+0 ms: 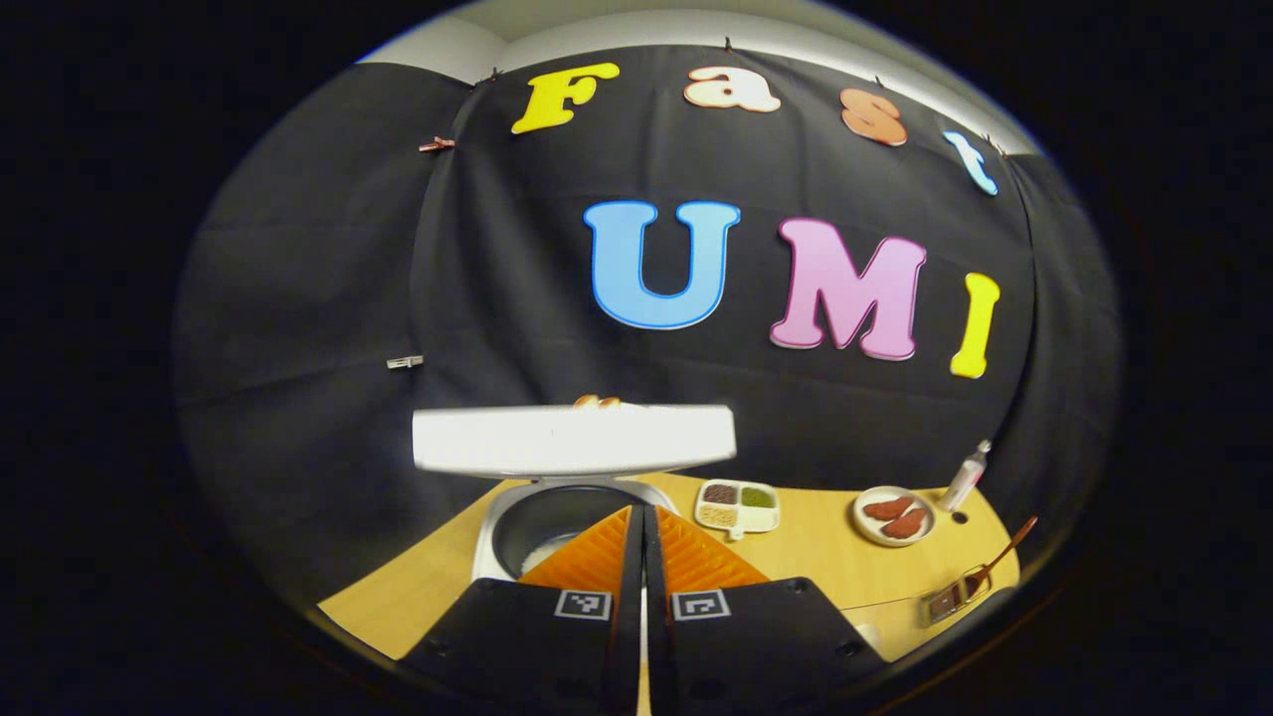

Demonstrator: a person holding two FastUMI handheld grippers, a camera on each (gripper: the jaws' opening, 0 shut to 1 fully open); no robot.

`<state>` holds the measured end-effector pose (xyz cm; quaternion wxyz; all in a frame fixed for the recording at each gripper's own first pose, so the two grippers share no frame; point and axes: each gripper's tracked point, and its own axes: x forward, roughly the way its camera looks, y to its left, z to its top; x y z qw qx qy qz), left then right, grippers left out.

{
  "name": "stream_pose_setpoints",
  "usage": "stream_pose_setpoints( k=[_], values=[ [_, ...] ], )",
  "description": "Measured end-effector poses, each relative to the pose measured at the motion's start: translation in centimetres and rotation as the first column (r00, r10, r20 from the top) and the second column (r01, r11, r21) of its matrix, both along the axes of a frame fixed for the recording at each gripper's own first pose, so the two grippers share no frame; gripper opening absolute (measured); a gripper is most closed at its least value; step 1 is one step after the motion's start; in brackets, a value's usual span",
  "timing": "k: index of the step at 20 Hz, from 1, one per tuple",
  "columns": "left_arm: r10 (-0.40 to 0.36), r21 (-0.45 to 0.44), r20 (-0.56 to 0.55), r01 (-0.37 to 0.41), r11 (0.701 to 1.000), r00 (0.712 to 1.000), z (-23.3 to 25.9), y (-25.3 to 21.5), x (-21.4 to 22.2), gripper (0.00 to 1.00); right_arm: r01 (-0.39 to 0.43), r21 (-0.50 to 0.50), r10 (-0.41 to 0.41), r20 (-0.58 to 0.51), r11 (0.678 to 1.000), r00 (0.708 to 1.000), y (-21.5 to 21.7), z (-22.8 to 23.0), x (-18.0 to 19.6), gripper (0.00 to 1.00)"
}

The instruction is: Close the left gripper, press the button to open the rice cooker; take a wooden spoon from the chopstick holder with the right hand, scoop a spoonful of rice and pour it into the rice cooker, then put the wooden spoon back into the chopstick holder.

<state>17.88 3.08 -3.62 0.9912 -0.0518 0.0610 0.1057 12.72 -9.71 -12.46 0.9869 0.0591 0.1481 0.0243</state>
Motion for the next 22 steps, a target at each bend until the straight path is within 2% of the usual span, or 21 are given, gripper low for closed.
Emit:
stream_pose_setpoints(
  k=[2, 3, 5, 8, 10, 13, 19, 22],
  values=[
    [-0.009, -0.037, 0.035, 0.011, 0.999, 0.999, 0.6, -1.3, -2.3, 0.07, 0.0, -0.002, 0.0, -0.008, 1.0, 1.0, -0.3, -0.7, 0.7, 0.99],
    [-0.007, -0.038, 0.042, 0.009, 0.999, 0.999, 0.6, -1.8, -3.5, 0.1, -0.001, -0.003, 0.001, -0.012, 1.0, 1.0, -0.5, -1.0, 1.0, 0.99],
    [-0.015, -0.004, 0.029, 0.015, 1.0, 0.999, 0.1, -2.9, -6.0, 0.29, -0.005, 0.0, 0.005, -0.03, 1.0, 1.0, -0.6, -1.9, 1.6, 0.98],
    [0.009, 0.063, 0.003, -0.009, 0.998, 1.0, -0.6, -3.8, -8.7, 0.99, -0.011, 0.012, 0.011, -0.077, 1.0, 0.997, -0.6, -4.0, 2.6, 0.98],
    [-0.006, 0.069, -0.006, 0.007, 0.998, 1.0, -1.1, -5.4, -9.8, 0.95, -0.016, 0.025, 0.019, -0.112, 1.0, 0.994, -0.4, -5.4, 3.2, 0.98],
    [-0.015, 0.045, -0.015, 0.015, 0.999, 1.0, -2.0, -6.8, -10.4, 0.96, -0.02, 0.041, 0.027, -0.167, 0.999, 0.986, -0.1, -8.0, 4.7, 0.99],
    [-0.006, 0.086, -0.119, 0.017, 0.996, 0.993, -5.0, -8.8, -12.6, 0.95, 0.004, 0.067, 0.014, -0.255, 0.998, 0.967, -0.2, -12.7, 8.5, 0.99],
    [0.004, 0.071, -0.162, 0.008, 0.997, 0.987, -6.6, -9.5, -13.5, 0.96, 0.012, 0.06, 0.007, -0.314, 0.998, 0.949, -0.3, -15.5, 9.8, 0.99]
  ],
)
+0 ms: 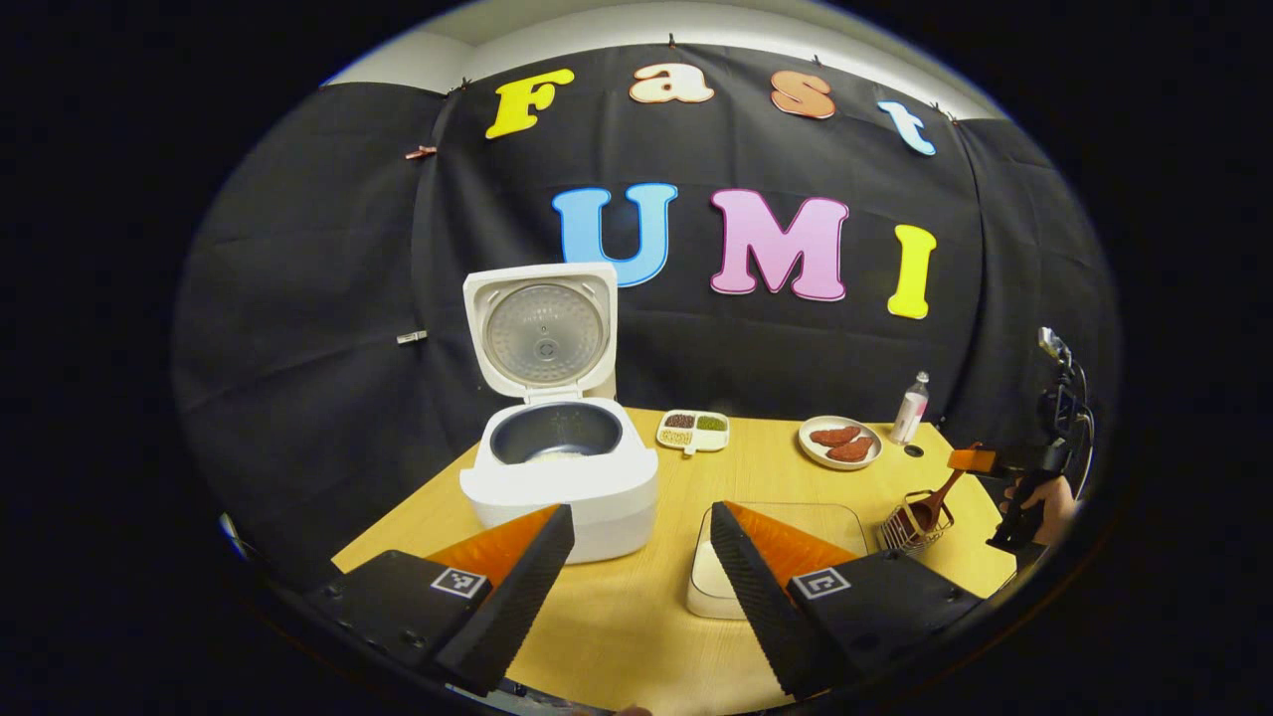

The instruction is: Close the left gripper, press the button to open the rice cooker; take a wooden spoon from the chopstick holder with the right hand, scoop a spoonful of rice and pour it into the rice cooker, then put the wooden spoon back into the chopstick holder.

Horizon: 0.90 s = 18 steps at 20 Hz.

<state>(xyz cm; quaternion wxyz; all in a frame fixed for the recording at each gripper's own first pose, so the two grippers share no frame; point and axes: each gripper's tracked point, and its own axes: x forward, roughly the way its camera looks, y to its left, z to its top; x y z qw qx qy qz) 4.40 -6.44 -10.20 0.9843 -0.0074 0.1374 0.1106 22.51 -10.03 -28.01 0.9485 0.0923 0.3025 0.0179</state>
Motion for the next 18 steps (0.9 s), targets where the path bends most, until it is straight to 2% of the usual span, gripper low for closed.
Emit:
stream_pose_setpoints(
  k=[2, 4, 6, 7, 8, 9, 10, 11, 12, 14, 18],
  values=[
    [0.012, -0.03, -0.017, -0.013, 0.999, 1.0, -0.8, -0.4, -0.4, 0.96, -0.013, 0.013, 0.013, -0.021, 1.0, 1.0, 0.6, -1.1, 0.5, 0.99],
    [0.022, -0.055, -0.024, -0.024, 0.998, 0.999, -1.3, -0.7, -0.4, 0.96, -0.027, 0.032, 0.028, -0.038, 0.999, 0.999, 1.1, -2.1, 1.1, 0.93],
    [0.027, -0.071, -0.028, -0.029, 0.997, 0.999, -1.7, -1.1, -0.4, 0.96, -0.025, 0.034, 0.026, -0.044, 0.999, 0.999, 1.1, -3.1, 1.9, 0.82],
    [0.027, -0.077, -0.031, -0.03, 0.997, 0.999, -1.9, -1.3, -0.4, 0.95, -0.015, 0.029, 0.016, -0.051, 0.999, 0.999, 0.9, -3.5, 2.0, 0.6],
    [0.027, -0.081, -0.033, -0.03, 0.996, 0.999, -2.2, -1.5, -0.4, 0.95, -0.005, 0.035, 0.007, -0.058, 0.999, 0.998, 0.8, -3.8, 2.2, 0.51],
    [0.026, -0.083, -0.035, -0.029, 0.996, 0.999, -2.3, -1.7, -0.6, 0.96, 0.002, 0.052, 0.001, -0.059, 0.999, 0.998, 0.9, -3.7, 2.3, 0.47],
    [0.026, -0.082, -0.036, -0.029, 0.996, 0.999, -2.4, -1.9, -0.8, 0.95, 0.008, 0.063, -0.004, -0.065, 0.998, 0.998, 1.3, -3.8, 2.5, 0.3],
    [0.024, -0.082, -0.038, -0.027, 0.996, 0.999, -2.5, -2.0, -1.0, 0.95, 0.004, 0.083, 0.002, -0.062, 0.997, 0.998, 1.3, -3.6, 2.4, 0.22],
    [0.017, -0.083, -0.044, -0.021, 0.996, 0.999, -2.9, -2.2, -1.3, 0.96, -0.005, 0.11, 0.013, -0.072, 0.994, 0.997, 2.1, -3.6, 2.4, 0.28],
    [0.004, -0.095, -0.052, -0.009, 0.995, 0.999, -3.8, -2.7, -1.9, 0.96, -0.026, 0.137, 0.036, -0.075, 0.99, 0.997, 2.8, -3.2, 1.8, 0.21],
    [-0.01, -0.13, -0.057, 0.003, 0.992, 0.998, -5.0, -2.9, -3.1, 0.96, -0.075, 0.099, 0.076, -0.014, 0.992, 0.997, 2.5, -0.8, 0.9, 0.18]
  ],
)
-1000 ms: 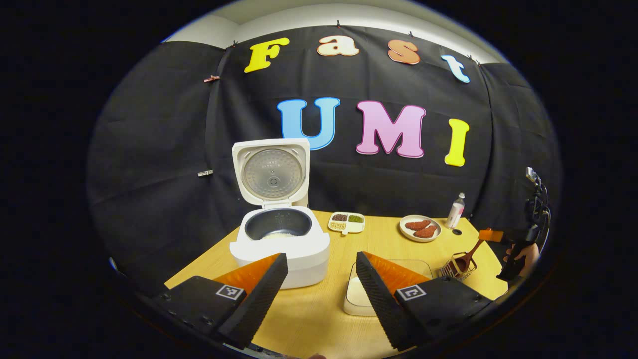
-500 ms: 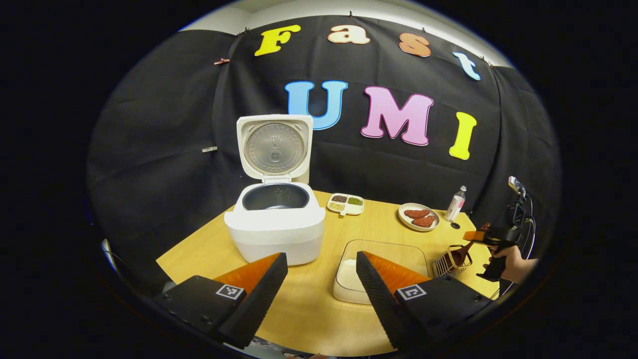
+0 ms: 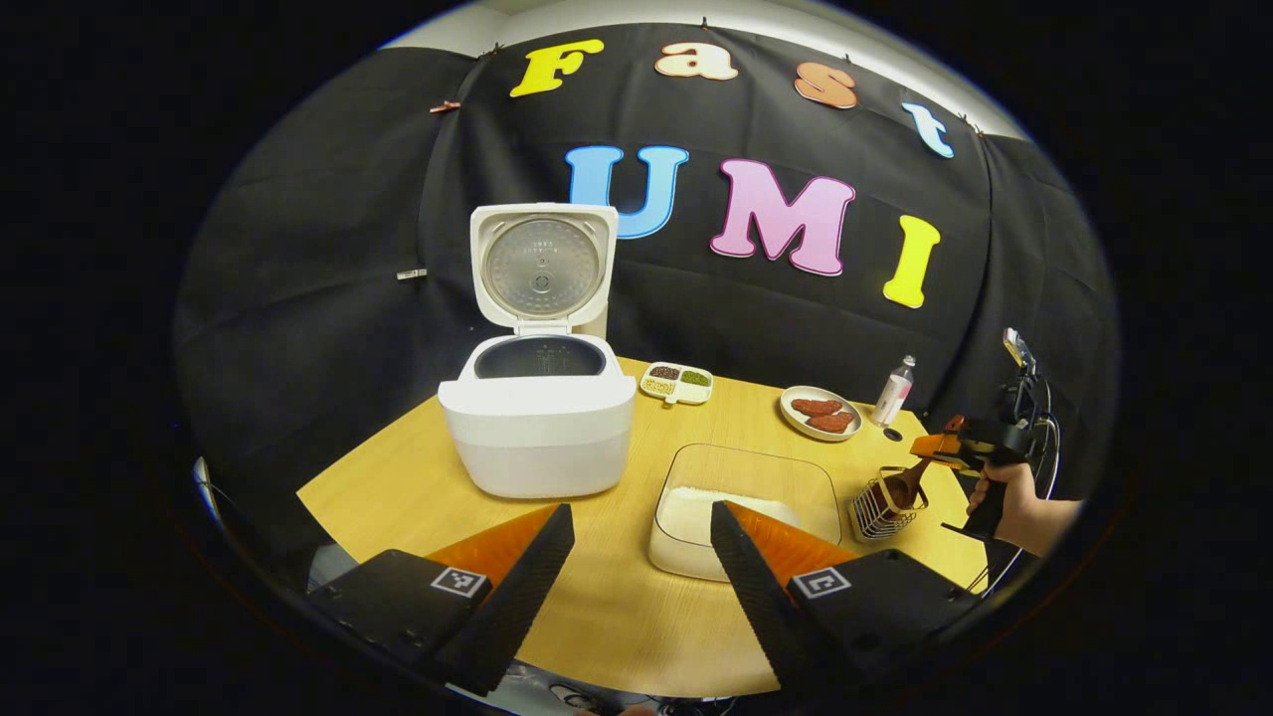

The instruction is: Close the left gripper, press the button to open the rice cooker; take a wooden spoon from the chopstick holder with the right hand, scoop a spoonful of rice and pour it into the rice cooker, then put the wooden spoon back into the chopstick holder.

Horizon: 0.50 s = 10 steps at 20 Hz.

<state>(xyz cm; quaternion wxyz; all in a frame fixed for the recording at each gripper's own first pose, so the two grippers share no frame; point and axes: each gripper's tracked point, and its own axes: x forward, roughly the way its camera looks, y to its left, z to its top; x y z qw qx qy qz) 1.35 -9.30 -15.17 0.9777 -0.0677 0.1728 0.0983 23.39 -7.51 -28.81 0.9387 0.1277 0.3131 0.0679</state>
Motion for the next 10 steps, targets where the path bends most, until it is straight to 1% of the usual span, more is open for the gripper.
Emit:
stream_pose_setpoints(
  k=[2, 5, 10],
  values=[
    [-0.014, -0.005, 0.006, 0.014, 1.0, 1.0, -0.1, 0.1, -0.1, 0.96, -0.007, -0.003, 0.007, 0.02, 1.0, 1.0, 0.0, 1.6, -0.7, 0.18],
    [-0.038, -0.012, 0.016, 0.039, 0.999, 0.999, 0.0, 0.7, 0.0, 0.96, 0.01, -0.007, -0.01, 0.063, 1.0, 0.998, 0.2, 4.7, -1.4, 0.18],
    [-0.087, -0.02, 0.073, 0.088, 0.996, 0.994, 1.4, 2.5, 0.0, 0.96, 0.026, -0.026, -0.022, 0.134, 0.999, 0.991, 2.0, 9.3, -1.6, 0.18]
  ],
)
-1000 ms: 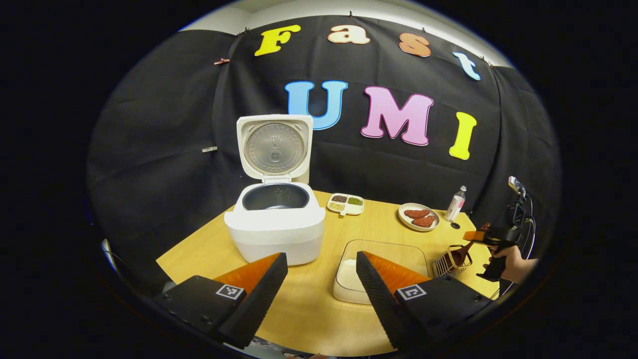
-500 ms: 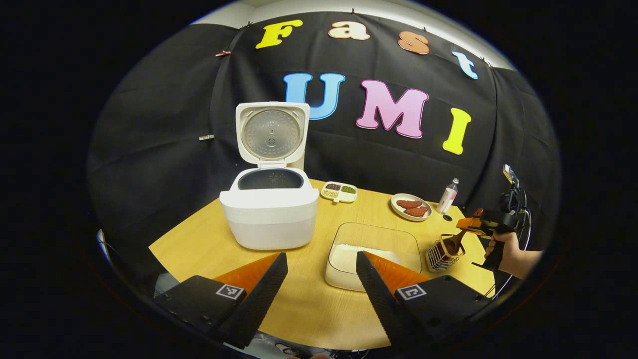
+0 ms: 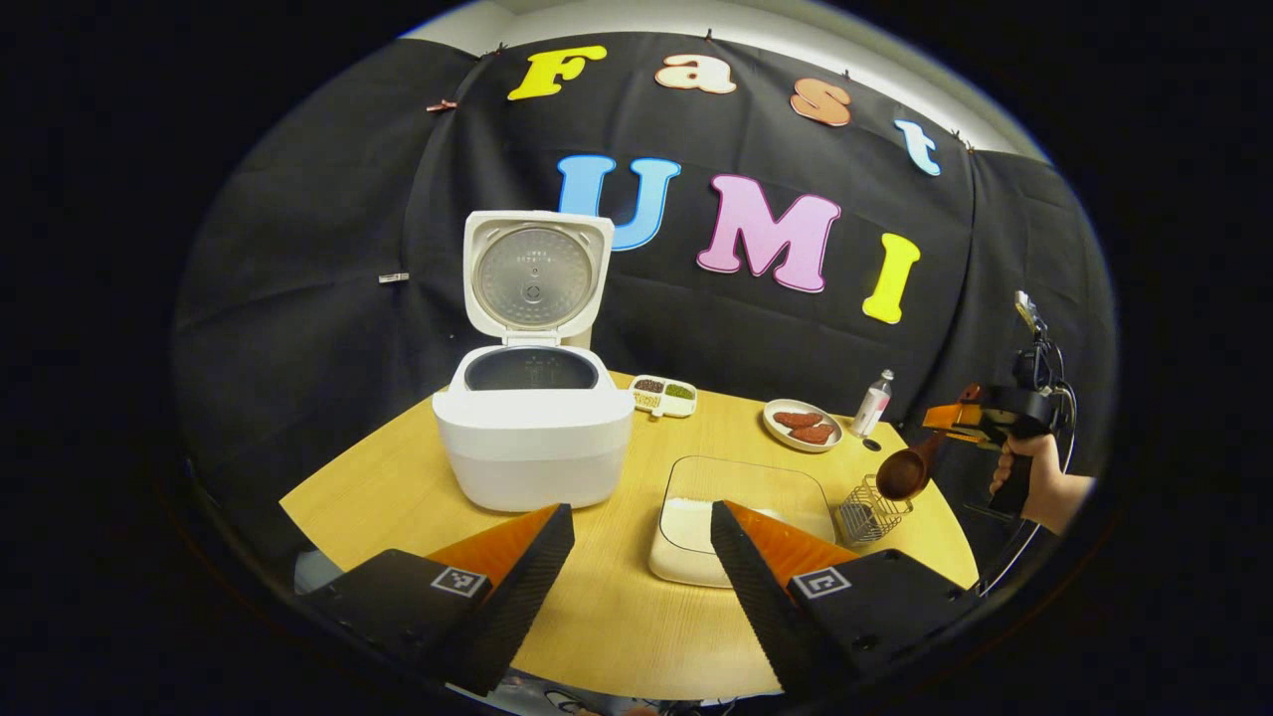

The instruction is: Close the left gripper, press the button to open the rice cooker; take a wooden spoon from the chopstick holder with the right hand, scoop a spoonful of rice and pour it into the rice cooker, then put the wooden spoon back into the chopstick holder.

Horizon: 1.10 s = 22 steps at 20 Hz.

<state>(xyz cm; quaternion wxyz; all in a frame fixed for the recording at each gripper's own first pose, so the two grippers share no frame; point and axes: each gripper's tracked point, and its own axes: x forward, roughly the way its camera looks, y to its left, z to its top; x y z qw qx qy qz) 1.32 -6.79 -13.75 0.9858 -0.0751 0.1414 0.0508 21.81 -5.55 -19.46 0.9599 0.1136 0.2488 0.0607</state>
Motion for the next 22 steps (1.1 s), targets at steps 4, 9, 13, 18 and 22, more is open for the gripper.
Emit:
stream_pose_setpoints(
  k=[4, 9, 13, 18, 22],
  values=[
    [-0.025, -0.006, 0.011, 0.025, 1.0, 1.0, 0.0, 2.5, -0.5, 0.96, -0.015, -0.002, 0.015, 0.023, 1.0, 1.0, 3.1, 2.5, -1.6, 0.18],
    [-0.033, -0.046, 0.01, 0.034, 0.998, 0.999, -0.2, 6.1, -0.9, 0.96, -0.048, 0.04, 0.047, 0.017, 0.998, 0.999, 8.8, 2.6, -4.2, 0.18],
    [-0.069, -0.049, 0.004, 0.069, 0.996, 0.998, -0.5, 8.5, -0.2, 0.96, -0.079, 0.017, 0.079, 0.024, 0.997, 0.997, 12.7, 1.6, -5.4, 0.18],
    [-0.132, -0.058, -0.014, 0.131, 0.99, 0.991, -1.4, 9.9, 1.4, 0.96, -0.102, -0.053, 0.101, -0.019, 0.993, 0.995, 16.1, -3.1, -6.5, 0.18],
    [-0.156, -0.07, -0.049, 0.152, 0.986, 0.987, -3.3, 10.8, 2.3, 0.96, -0.114, -0.095, 0.112, -0.021, 0.989, 0.993, 18.0, -6.7, -6.4, 0.18]
  ],
)
